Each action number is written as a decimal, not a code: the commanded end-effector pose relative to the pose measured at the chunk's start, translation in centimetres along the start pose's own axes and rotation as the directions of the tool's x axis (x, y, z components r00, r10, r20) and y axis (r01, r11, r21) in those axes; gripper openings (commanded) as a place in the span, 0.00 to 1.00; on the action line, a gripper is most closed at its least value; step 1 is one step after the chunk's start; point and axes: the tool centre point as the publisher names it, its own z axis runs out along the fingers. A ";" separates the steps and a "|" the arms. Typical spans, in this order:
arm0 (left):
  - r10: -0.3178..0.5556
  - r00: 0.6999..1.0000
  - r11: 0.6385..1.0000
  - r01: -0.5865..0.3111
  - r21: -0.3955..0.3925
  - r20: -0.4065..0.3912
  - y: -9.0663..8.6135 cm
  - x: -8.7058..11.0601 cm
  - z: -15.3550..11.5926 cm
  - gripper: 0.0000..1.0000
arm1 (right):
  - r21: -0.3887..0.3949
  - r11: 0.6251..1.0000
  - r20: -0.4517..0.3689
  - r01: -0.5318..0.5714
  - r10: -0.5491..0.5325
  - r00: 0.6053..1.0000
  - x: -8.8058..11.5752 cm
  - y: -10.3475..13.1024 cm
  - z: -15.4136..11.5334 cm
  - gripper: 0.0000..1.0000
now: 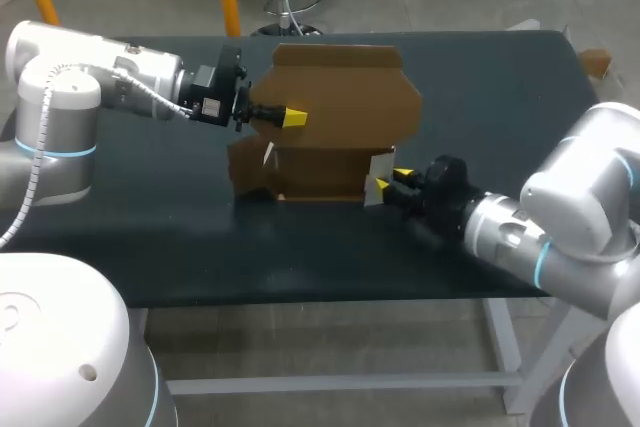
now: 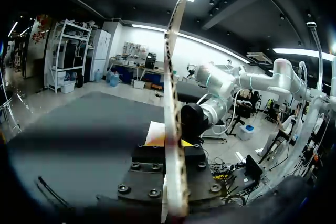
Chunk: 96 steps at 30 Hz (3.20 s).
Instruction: Assemble the packaging by folding the flat box into shape, placing the metal phone stand inside, and closing the box properly
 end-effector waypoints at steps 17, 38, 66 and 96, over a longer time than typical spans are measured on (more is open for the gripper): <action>-0.001 1.000 1.000 0.001 -0.001 -0.001 0.2 0.0 0.1 0.00 | 0.077 0.996 0.442 -0.035 -0.003 0.897 0.6 0.8 1.8 0.49; -0.001 1.000 1.000 0.001 -0.001 -0.001 0.2 0.0 0.1 0.00 | 0.067 0.989 0.624 -0.130 0.060 0.779 -0.1 0.4 1.8 0.47; -0.001 1.000 1.000 0.001 -0.001 -0.001 0.2 0.0 0.1 0.00 | 0.095 0.972 0.748 -0.215 0.073 0.660 -1.5 1.0 2.4 0.22; 0.166 0.983 0.978 -0.155 -0.142 0.074 -3.0 2.4 -1.5 1.00 | 0.033 0.983 0.537 -0.179 0.133 0.833 -1.6 0.5 1.6 0.00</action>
